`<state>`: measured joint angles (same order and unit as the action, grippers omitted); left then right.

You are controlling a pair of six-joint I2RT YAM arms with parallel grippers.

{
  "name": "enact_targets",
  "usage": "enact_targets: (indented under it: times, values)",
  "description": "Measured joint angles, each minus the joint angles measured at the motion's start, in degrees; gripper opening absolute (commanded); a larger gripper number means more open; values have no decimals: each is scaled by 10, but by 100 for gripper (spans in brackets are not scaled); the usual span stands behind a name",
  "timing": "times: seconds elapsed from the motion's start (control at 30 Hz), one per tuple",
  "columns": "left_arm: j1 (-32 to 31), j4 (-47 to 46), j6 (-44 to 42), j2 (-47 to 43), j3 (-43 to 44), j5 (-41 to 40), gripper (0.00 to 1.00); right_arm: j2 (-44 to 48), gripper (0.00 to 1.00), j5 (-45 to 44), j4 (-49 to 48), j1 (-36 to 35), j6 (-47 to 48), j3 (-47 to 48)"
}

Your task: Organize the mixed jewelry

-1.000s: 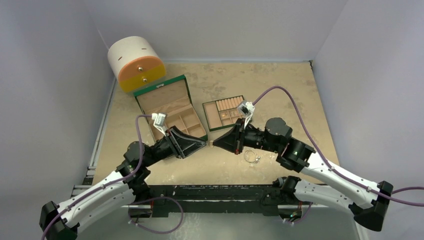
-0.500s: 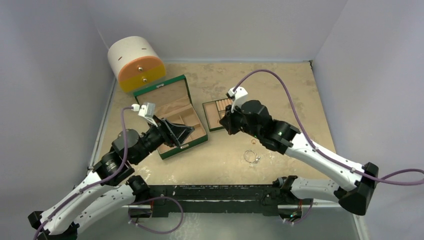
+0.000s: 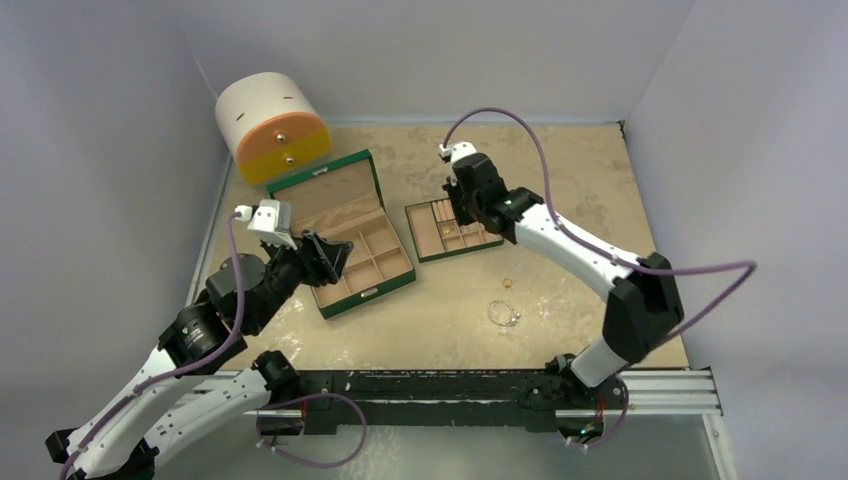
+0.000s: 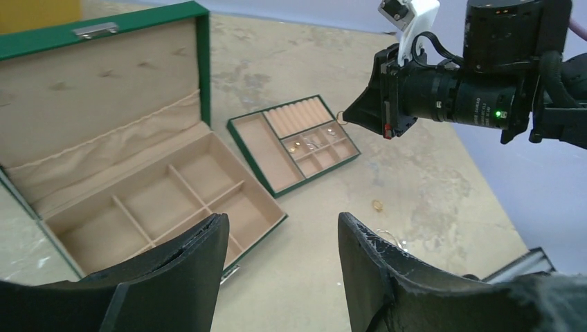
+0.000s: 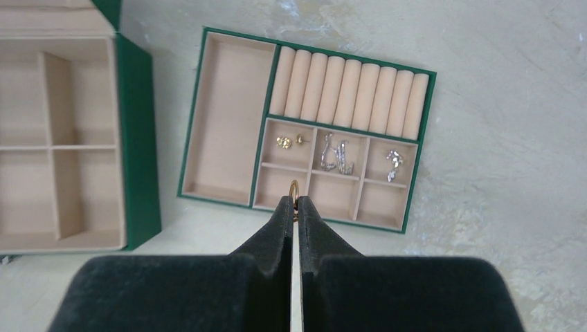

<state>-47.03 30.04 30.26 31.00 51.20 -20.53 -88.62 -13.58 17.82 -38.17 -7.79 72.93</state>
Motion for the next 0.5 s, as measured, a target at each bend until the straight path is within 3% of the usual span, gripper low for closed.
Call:
enact_targets:
  times: [0.5]
  values:
    - [0, 28, -24, -11, -15, -85, 59, -220, 0, 12, 5, 61, 19, 118]
